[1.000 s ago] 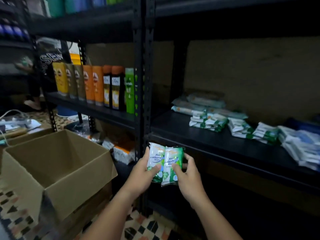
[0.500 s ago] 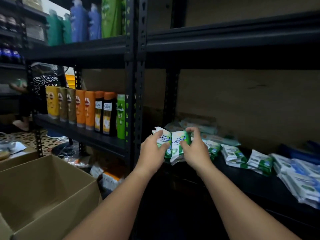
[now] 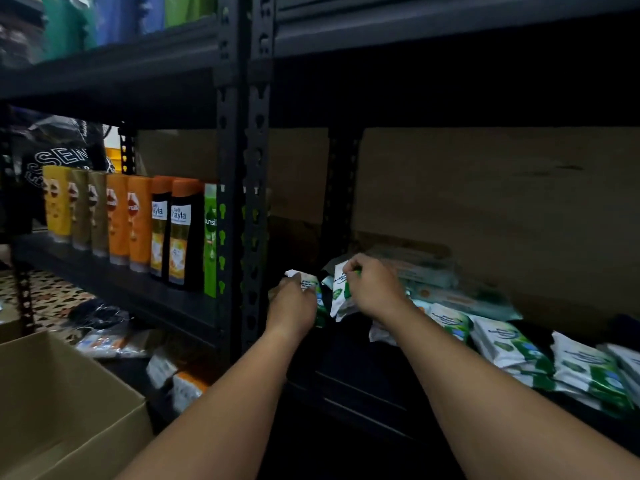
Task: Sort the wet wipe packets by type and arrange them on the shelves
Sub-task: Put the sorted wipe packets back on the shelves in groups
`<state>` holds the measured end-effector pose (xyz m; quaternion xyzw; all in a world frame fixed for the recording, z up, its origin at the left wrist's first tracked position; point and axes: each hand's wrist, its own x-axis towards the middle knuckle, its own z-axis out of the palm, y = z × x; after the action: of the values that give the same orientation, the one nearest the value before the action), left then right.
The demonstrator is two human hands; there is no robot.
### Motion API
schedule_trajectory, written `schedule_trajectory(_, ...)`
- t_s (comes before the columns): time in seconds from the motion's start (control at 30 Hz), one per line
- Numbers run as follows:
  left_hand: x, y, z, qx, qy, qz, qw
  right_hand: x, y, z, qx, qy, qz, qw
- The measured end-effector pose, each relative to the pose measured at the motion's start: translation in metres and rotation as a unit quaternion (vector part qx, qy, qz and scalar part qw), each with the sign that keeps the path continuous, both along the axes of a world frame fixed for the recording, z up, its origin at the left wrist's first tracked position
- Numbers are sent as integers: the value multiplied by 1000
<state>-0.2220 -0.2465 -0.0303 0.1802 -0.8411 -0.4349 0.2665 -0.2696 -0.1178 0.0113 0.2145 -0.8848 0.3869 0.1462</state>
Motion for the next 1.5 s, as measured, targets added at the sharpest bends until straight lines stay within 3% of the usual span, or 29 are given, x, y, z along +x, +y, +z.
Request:
schedule_trajectory(0.27,-13,-6,-13,6,11,6,1000,-6,-13,-18,65,30,-21,997)
schedule_trajectory(0.47,-1,5,-17,-30,70,17,997,-1,-9,-12,175,62,-58,981)
schedule_trajectory(0.6,12,11,-17,-92,77,-14,993,5,9,-3,213,59,-15,975)
schedule_trajectory(0.77,8,6,-19,-106,38,-34,993,12,36,-4,355,74,45,931)
schedule_trajectory(0.97,2,4,-22,-126,25,-46,991,16,17,-22,368,151,5,917)
schedule_trajectory(1.23,-24,-6,-25,-175,16,-58,983,19,3,-49,387,304,-75,867)
schedule_trajectory(1.5,-31,0,-26,-268,-23,-32,963,6,0,-64,360,315,-124,869)
